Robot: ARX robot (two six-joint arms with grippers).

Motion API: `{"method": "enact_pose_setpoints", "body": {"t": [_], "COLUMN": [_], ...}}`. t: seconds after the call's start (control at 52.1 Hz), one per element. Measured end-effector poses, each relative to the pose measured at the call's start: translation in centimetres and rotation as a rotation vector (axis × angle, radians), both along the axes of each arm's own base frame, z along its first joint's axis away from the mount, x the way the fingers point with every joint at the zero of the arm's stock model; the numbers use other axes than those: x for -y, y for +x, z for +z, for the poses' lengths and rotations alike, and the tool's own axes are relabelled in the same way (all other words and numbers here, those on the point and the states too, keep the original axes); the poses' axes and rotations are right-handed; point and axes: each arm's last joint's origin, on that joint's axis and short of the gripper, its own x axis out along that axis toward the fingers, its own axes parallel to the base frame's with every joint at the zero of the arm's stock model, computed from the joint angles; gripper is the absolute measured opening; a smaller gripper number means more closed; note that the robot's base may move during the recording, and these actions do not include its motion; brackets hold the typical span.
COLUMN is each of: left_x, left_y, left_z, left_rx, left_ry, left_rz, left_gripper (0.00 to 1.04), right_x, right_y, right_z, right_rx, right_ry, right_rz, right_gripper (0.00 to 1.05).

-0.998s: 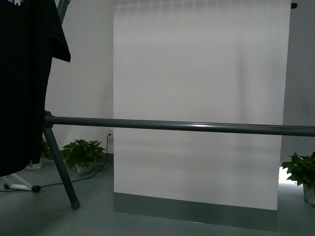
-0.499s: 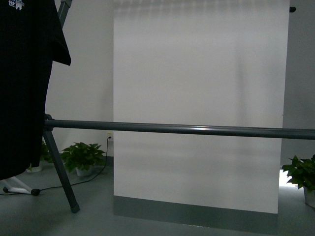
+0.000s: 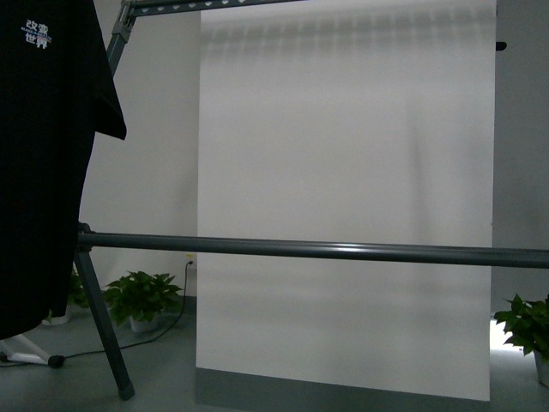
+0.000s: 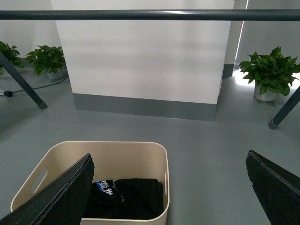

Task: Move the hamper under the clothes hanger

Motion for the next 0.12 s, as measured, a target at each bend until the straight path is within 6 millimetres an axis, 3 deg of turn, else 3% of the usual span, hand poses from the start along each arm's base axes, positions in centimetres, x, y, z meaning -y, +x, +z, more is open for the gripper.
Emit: {"method": "enact_pose_setpoints", "body": {"t": [0.115], "left_x": [0.0], "left_y": [0.0], "left_z": [0.0], "left_rx": [0.0], "left_ry": [0.0], "left_rz": [0.0], "left_gripper": [0.98], "right_x": [0.0], "right_y": [0.0], "right_z": [0.0], "right_rx": [0.0], "right_ry": [0.0], "right_rz": [0.0], "right_gripper": [0.97]}}
